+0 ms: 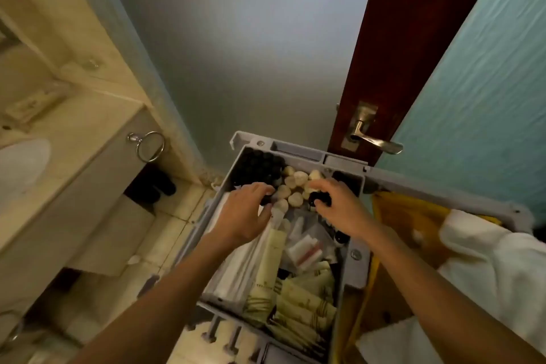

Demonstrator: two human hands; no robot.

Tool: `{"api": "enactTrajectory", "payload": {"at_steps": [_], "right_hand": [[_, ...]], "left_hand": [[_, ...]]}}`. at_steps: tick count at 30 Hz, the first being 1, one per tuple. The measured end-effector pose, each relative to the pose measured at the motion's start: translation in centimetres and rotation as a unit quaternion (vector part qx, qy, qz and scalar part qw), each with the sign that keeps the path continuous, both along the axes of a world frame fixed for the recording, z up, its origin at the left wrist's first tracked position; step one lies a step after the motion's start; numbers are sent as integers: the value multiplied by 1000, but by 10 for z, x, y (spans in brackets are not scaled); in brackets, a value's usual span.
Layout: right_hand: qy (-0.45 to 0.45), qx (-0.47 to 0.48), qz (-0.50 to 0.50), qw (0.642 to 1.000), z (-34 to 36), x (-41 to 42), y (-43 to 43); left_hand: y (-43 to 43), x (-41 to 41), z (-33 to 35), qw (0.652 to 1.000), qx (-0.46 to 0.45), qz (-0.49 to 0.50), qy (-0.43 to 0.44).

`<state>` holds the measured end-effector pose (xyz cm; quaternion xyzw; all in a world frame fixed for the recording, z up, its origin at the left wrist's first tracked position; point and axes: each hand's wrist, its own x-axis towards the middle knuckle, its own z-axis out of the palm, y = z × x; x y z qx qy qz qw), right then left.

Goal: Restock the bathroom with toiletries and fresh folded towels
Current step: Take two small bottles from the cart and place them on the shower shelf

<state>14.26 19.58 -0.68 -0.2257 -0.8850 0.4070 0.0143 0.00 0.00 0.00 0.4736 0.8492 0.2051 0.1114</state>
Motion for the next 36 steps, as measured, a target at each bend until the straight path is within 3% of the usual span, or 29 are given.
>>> {"api": "enactTrajectory", "payload": {"at_steps": [5, 11, 18, 22, 27, 36], "right_hand": [[-52, 184, 72, 979, -14, -18, 8], [-91, 279, 105, 950, -23, -28, 10], [-27, 212, 60, 975, -13, -31, 13], [40, 24, -16, 999, 1, -30, 4], [68, -103, -86, 989, 6, -27, -21], [70, -147, -179, 970, 7, -36, -53]], "left_hand": [[-1, 6, -9, 999, -16, 31, -23], [-6, 3, -13, 999, -15, 47, -20], [-8, -13, -16, 998, -25, 51, -7], [-8, -28, -16, 999, -15, 46, 18], [-6, -53, -23, 998, -38, 30, 37], [14, -80, -36, 995, -39, -51, 81]]}}
